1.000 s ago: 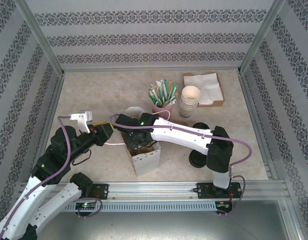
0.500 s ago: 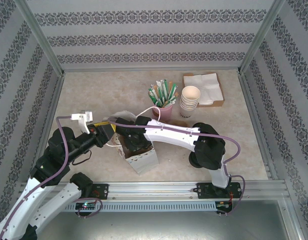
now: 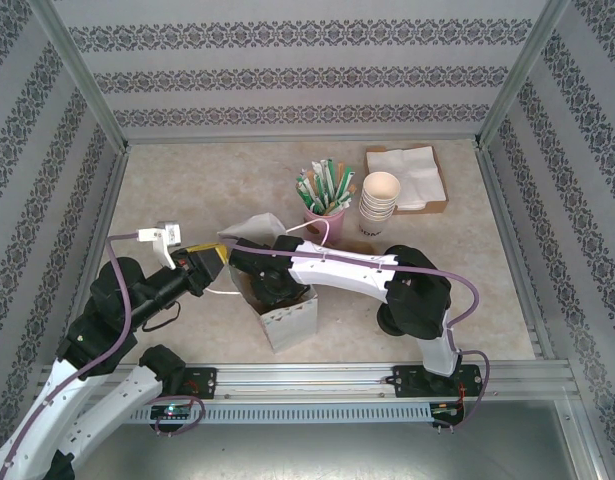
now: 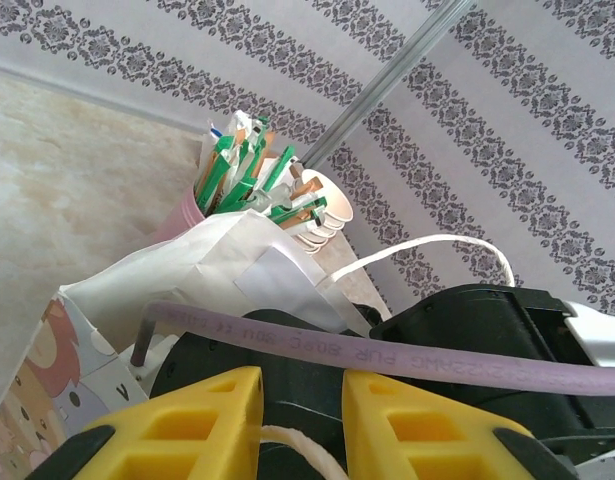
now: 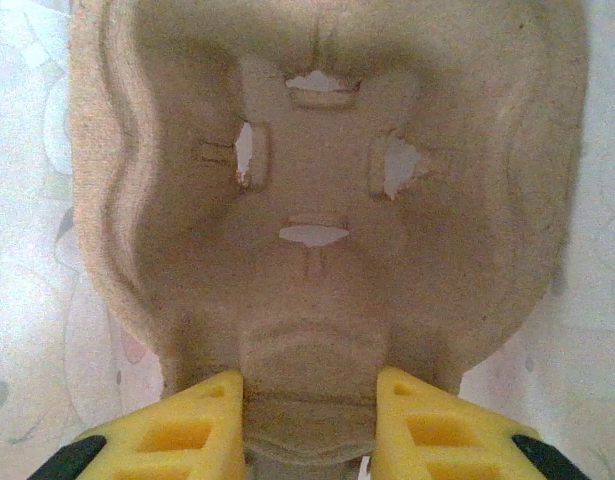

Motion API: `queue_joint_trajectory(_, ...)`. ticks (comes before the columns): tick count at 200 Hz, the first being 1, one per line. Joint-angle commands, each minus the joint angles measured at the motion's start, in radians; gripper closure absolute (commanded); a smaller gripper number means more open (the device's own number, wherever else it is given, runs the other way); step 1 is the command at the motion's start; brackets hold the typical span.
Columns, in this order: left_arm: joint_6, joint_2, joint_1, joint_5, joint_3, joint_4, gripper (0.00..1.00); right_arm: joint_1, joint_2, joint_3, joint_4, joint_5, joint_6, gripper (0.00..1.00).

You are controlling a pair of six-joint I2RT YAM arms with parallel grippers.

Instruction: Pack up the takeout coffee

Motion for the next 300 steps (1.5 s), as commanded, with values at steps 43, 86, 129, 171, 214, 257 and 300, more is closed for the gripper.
queue_joint_trajectory(43,-0.013,0.000,-0.013,0.028,0.029,0.066,0.70,-0.008,0.053,-0.022,0.009,-0.009,-0.010,0.71)
queue_joint_trajectory(86,-0.017,-0.001,-0.011,0.032,0.035,0.069,0.71,-0.013,0.064,-0.064,0.050,-0.021,0.004,0.69)
queue_joint_trajectory(129,-0.015,-0.006,-0.011,0.024,0.033,0.057,0.70,-0.015,0.056,-0.055,0.053,-0.005,0.000,0.62)
queue_joint_trajectory(171,-0.026,-0.006,-0.013,0.020,0.015,0.060,0.69,-0.015,0.004,-0.013,0.046,0.018,-0.005,0.53)
queue_joint_trajectory(214,-0.025,-0.005,-0.013,0.013,0.014,0.054,0.68,-0.013,-0.044,0.038,0.012,0.039,-0.010,0.43)
queue_joint_trajectory(257,-0.026,0.001,-0.013,0.006,0.008,0.044,0.68,-0.013,-0.092,0.088,-0.023,0.062,-0.021,0.42)
queue_joint_trajectory(300,-0.026,0.011,-0.012,-0.013,0.002,0.041,0.68,-0.009,-0.142,0.152,-0.047,0.070,-0.035,0.42)
